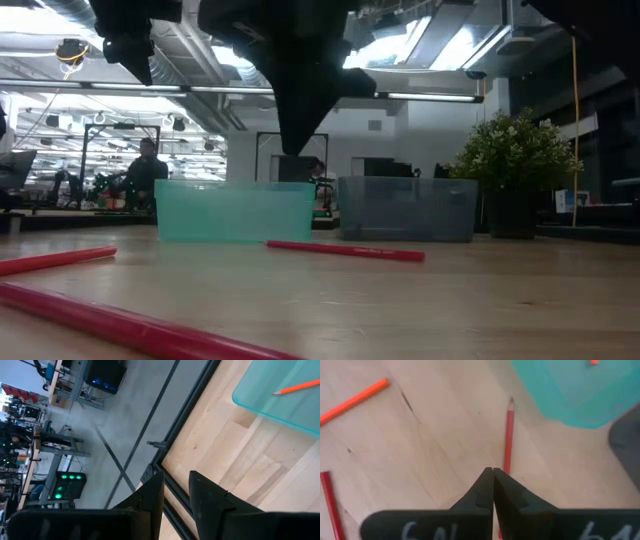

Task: Sort pens & pencils
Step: Put the red pencil into the green bin

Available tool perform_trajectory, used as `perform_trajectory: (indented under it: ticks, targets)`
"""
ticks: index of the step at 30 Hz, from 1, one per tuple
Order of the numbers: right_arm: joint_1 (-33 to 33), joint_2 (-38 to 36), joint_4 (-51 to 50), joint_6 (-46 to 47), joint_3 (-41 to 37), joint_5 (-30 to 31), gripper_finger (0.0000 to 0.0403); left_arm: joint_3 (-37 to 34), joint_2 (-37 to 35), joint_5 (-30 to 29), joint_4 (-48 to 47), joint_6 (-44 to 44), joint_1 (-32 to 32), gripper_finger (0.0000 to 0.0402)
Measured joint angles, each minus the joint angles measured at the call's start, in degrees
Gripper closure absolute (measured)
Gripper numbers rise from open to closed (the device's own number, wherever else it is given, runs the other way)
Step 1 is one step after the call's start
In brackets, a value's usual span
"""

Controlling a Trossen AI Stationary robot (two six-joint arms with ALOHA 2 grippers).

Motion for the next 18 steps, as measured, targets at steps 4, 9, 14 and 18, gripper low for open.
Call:
perform_trajectory:
  ticks: [4,9,14,18]
  targets:
    - [0.9,0.2,-0.2,0.1,0.0,-0.7,0.0372,0.0,0.0,0.2,0.0,0.0,0.0,0.0317]
    - [2.0,0.2,-2.7,1.5,-1.4,-1.2,0.0336,0.0,0.0,0.5,0.0,-0.1,0.0,0.0317]
    - [1.7,0.3,-2.8,3.1,-5.9,-1.3,0.0298,0.0,0.0,0.5,0.0,-0.2,0.0,0.0317]
    - [1.5,0.3,-2.1,3.1,-9.8,-1.9,0.0272,0.0,0.0,0.5,0.0,-0.2,0.0,0.0317]
